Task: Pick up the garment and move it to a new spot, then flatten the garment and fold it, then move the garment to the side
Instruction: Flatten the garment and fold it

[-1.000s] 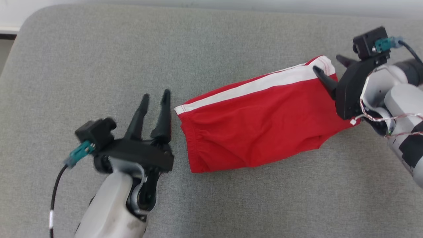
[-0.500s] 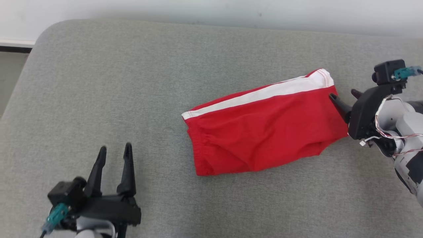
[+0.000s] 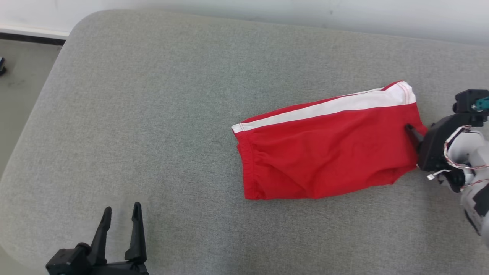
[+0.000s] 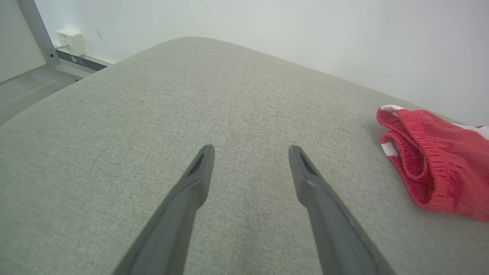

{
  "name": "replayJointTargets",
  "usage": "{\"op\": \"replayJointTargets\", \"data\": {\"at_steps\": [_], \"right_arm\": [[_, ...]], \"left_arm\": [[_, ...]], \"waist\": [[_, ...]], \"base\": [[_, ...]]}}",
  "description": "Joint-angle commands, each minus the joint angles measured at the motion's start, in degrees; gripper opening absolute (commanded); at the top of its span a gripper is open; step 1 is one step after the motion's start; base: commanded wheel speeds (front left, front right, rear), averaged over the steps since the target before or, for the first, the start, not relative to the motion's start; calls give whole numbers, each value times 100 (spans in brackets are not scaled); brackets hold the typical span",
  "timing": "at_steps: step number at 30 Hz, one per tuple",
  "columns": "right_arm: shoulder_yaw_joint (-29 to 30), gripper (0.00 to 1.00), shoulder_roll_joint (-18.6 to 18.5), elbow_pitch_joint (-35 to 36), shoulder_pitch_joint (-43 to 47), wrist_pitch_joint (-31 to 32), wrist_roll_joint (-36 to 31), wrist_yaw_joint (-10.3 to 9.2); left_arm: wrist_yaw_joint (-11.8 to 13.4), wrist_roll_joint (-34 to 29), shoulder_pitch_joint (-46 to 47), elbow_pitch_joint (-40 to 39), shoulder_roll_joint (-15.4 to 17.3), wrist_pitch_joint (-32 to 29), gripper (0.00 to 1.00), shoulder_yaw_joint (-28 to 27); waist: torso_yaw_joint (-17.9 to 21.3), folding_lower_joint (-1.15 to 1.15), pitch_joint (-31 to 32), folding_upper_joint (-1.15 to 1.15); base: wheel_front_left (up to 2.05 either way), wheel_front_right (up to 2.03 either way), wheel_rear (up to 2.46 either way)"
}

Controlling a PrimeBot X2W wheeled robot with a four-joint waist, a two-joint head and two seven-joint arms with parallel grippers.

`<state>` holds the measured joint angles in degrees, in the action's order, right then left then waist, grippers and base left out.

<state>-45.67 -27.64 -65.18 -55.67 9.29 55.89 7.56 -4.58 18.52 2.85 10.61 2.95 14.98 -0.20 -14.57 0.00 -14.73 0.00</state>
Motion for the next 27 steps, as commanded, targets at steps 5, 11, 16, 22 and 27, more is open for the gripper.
{"op": "replayJointTargets", "data": {"at_steps": [5, 11, 16, 22, 27], "right_arm": [[-8, 100, 317, -247, 74, -66, -48, -14], [-276, 100, 723, -503, 358, -1, -272, 16], [-444, 0, 918, -508, 567, 205, -342, 27], [-505, 0, 785, -498, 401, 23, -437, 19], [-415, 0, 586, -650, 258, -446, -521, -14]], "left_arm": [[21, 82, -84, -133, -5, 23, 100, -51], [45, 189, -18, -157, -6, 23, 100, 67], [49, 258, 24, -110, -6, 23, 100, 115], [100, 282, 34, -109, -6, 23, 100, 132], [105, 294, 1, -116, -3, 23, 100, 89]], "waist": [[-107, 0, -147, 0], [-128, 0, -232, 0], [-108, 0, -266, 0], [-64, 0, -272, 0], [32, 0, -113, 0]], "base": [[0, 0, 0], [0, 0, 0], [0, 0, 0], [0, 0, 0], [0, 0, 0]]}}
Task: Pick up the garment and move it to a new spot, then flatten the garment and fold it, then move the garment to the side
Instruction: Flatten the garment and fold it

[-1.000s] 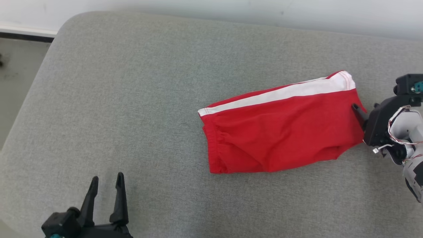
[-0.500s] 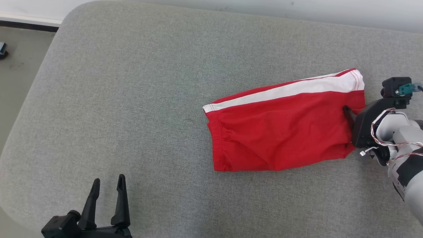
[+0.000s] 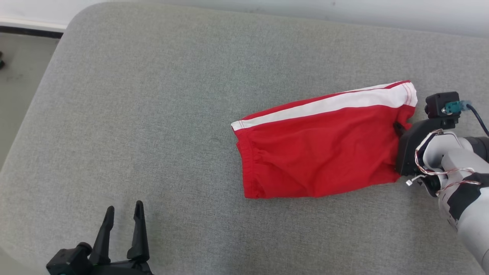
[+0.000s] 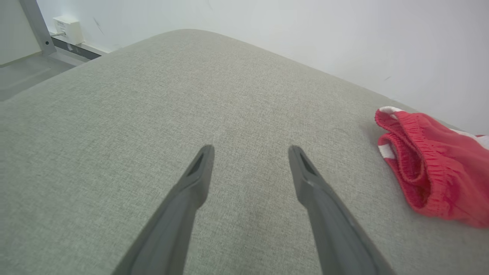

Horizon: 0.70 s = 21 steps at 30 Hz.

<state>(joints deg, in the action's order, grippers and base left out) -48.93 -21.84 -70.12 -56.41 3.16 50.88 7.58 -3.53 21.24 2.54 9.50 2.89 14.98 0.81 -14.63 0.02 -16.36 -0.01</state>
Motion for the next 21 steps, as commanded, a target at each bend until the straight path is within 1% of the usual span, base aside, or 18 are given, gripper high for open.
{"op": "replayJointTargets", "data": {"at_steps": [1, 9, 16, 21], "right_arm": [[-24, 0, -20, -168, 348, 33, 30, -16], [207, 0, -253, -161, 408, -749, 123, -18], [330, 0, -450, -215, 470, -1155, 114, -16], [407, 0, -578, -224, 301, -1471, 32, -15]], "left_arm": [[11, 33, 19, -9, 1, 23, 100, -30], [-15, 8, -139, -13, 2, 23, 100, -128], [10, 46, -222, -8, 3, 22, 100, -94], [73, 71, -315, -5, 2, 22, 100, -51]], "waist": [[66, -2, 98, 1], [432, -2, 393, 1], [714, -2, 593, 1], [848, -2, 735, 1]], "base": [[0, 0, 0], [0, 0, 0], [0, 0, 0], [0, 0, 0]]}}
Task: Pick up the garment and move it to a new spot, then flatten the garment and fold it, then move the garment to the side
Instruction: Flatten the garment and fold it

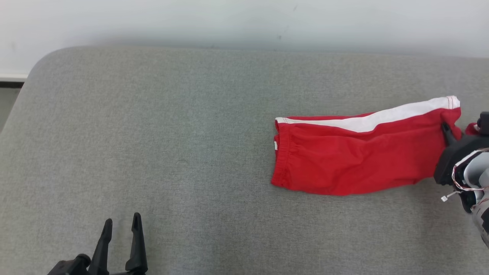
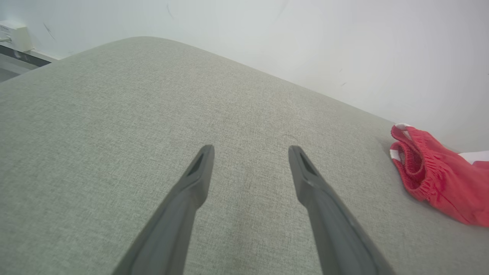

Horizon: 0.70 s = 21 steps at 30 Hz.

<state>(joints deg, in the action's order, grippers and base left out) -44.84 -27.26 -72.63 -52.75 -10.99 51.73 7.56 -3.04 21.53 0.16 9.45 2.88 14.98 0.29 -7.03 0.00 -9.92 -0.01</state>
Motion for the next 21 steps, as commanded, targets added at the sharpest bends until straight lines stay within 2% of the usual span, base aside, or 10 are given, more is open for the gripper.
{"op": "replayJointTargets", "data": {"at_steps": [1, 7, 15, 21], "right_arm": [[-37, 0, -62, 53, -83, -87, -91, -14], [-261, 0, 62, 327, -263, -149, -386, -14], [-576, 0, 659, 812, -282, 256, -595, -14], [-650, 0, 1133, 832, -262, 601, -626, -14]], "left_arm": [[37, 50, -83, 4, 4, 22, 100, 5], [33, 122, -164, -17, 3, 22, 100, 65], [-2, 57, -167, -135, 3, 22, 100, 73], [-34, -24, -96, -146, 3, 22, 100, 100]], "waist": [[103, 0, 116, 1], [145, 0, 228, 1], [12, 0, 323, 1], [-152, 0, 291, 1]], "base": [[0, 0, 0], [0, 0, 0], [0, 0, 0], [0, 0, 0]]}}
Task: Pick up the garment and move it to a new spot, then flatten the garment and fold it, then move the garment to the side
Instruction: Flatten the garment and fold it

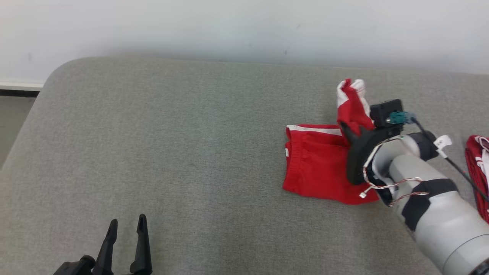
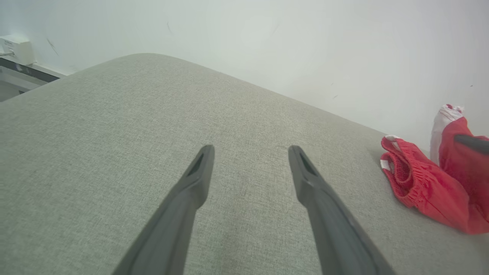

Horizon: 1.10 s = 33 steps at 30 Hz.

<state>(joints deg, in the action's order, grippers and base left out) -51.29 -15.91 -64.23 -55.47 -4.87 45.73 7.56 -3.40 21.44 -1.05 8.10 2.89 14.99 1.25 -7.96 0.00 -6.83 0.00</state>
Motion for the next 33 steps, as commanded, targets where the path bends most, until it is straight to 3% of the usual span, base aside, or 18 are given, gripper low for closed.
{"op": "replayJointTargets", "data": {"at_steps": [1, 10, 11, 13, 17, 21, 26, 28, 29, 33], "right_arm": [[-15, 0, 99, -18, 10, 38, -35, -14], [-83, 0, 692, -234, 159, 374, -64, -14], [-91, 6, 729, -255, 166, 387, -76, -14], [-31, 100, 799, -245, 165, 310, -2, -14], [275, 100, 878, 47, 278, 152, 428, -14], [463, 100, 524, 294, 245, -143, 595, -14], [572, 100, 114, -157, 352, -584, 304, -14], [581, 37, 14, -481, 389, -728, 129, -14], [566, 0, 16, -606, 435, -771, 40, -14], [555, 0, 116, -851, 618, -880, -189, -14]], "left_arm": [[-5, -24, 48, -3, 2, 21, 100, 18], [-49, -65, 180, 65, 2, 21, 100, 140], [-56, -73, 179, 72, 2, 21, 100, 150], [-49, -77, 165, 84, 1, 21, 100, 154], [-47, -85, 85, 117, 1, 21, 100, 125], [-71, -108, -4, 134, 1, 21, 100, 79], [-105, -131, -53, 150, 2, 21, 100, 61], [-113, -130, -45, 152, 1, 21, 100, 72], [-119, -125, -35, 157, 1, 21, 100, 80], [-154, -124, 21, 181, 1, 21, 100, 107]], "waist": [[-97, 0, -30, 0], [-424, 0, -93, 0], [-444, 0, -92, 0], [-466, 0, -80, 0], [-441, 0, -3, 0], [-349, 0, 108, 0], [-267, 0, 202, 0], [-247, 0, 202, 0], [-240, 0, 196, 0], [-231, 0, 160, 0]], "base": [[0, 0, 0], [0, 0, 0], [0, 0, 0], [0, 0, 0], [0, 0, 0], [0, 0, 0], [0, 0, 0], [0, 0, 0], [0, 0, 0], [0, 0, 0]]}}
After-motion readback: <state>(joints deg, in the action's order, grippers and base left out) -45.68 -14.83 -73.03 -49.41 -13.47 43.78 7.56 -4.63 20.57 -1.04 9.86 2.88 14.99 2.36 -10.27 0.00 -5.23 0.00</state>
